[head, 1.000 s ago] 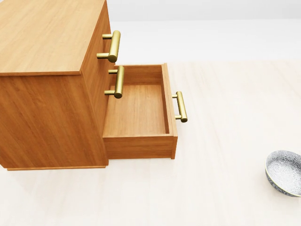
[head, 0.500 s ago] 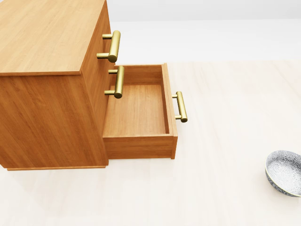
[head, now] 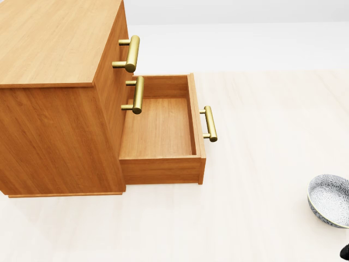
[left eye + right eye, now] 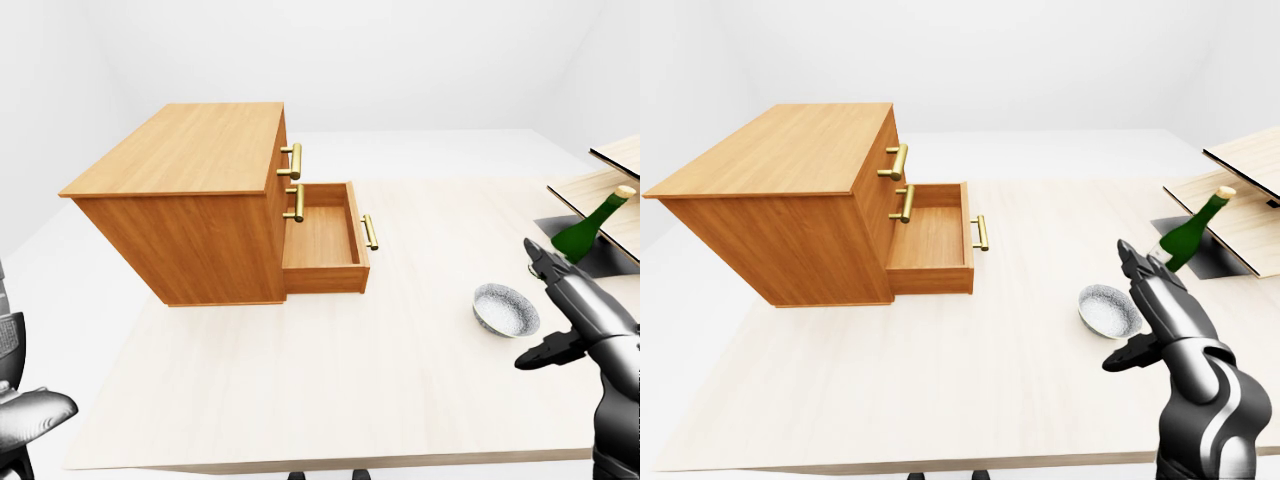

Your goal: Put the bowl on top of the cabinet.

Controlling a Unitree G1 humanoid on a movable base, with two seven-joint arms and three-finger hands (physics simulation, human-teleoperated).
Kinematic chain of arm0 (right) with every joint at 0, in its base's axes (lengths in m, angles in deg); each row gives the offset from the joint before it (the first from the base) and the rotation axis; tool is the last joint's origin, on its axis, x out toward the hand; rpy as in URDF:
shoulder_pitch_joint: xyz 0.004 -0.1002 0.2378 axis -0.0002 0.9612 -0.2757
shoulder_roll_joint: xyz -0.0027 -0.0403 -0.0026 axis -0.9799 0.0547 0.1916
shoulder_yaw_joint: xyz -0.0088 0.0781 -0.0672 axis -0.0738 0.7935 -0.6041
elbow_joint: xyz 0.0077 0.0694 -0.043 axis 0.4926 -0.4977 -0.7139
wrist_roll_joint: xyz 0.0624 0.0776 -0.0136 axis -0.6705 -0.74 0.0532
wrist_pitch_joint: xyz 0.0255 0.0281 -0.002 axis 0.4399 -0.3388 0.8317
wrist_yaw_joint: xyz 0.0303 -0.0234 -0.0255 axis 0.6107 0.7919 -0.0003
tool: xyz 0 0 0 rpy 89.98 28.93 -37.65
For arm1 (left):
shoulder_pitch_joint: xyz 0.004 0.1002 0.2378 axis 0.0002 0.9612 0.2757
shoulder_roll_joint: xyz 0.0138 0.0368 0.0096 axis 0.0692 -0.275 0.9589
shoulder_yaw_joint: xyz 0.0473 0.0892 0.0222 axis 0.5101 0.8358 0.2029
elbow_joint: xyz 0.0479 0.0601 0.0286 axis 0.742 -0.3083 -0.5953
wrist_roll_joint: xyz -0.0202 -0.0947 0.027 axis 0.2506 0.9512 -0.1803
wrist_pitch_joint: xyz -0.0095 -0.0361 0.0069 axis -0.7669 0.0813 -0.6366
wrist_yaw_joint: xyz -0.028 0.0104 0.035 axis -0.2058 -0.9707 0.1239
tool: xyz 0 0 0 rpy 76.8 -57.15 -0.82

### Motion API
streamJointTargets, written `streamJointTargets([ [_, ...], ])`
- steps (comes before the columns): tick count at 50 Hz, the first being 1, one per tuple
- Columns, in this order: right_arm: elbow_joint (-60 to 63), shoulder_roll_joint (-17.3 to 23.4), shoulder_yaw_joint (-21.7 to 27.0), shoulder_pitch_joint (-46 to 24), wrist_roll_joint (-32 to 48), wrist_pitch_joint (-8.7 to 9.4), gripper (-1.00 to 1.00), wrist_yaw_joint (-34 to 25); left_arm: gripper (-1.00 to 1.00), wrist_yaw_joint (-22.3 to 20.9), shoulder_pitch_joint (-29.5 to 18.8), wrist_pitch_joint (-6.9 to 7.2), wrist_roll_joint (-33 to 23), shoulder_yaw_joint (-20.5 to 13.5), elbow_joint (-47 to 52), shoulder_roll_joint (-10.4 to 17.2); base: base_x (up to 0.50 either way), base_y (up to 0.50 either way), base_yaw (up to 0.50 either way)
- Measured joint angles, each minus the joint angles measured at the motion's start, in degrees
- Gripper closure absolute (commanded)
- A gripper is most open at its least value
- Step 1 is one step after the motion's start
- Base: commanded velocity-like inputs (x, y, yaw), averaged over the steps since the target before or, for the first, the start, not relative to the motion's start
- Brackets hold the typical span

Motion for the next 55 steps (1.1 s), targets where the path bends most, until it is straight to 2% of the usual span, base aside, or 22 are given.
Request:
streamJointTargets([
  [16,-5.6,2.3,-1.2,0.3,-2.6,0.0,-0.98,0.0,-1.0,0.1,-0.4,0.0,-0.4,0.2,0.0,-0.2,0.0,0.0,0.0],
  [55,-16.1,4.1,-1.2,1.1,-3.8,0.0,-0.98,0.0,-1.0,0.1,0.1,0.0,-1.4,1.2,0.0,-0.2,0.0,0.0,0.0],
])
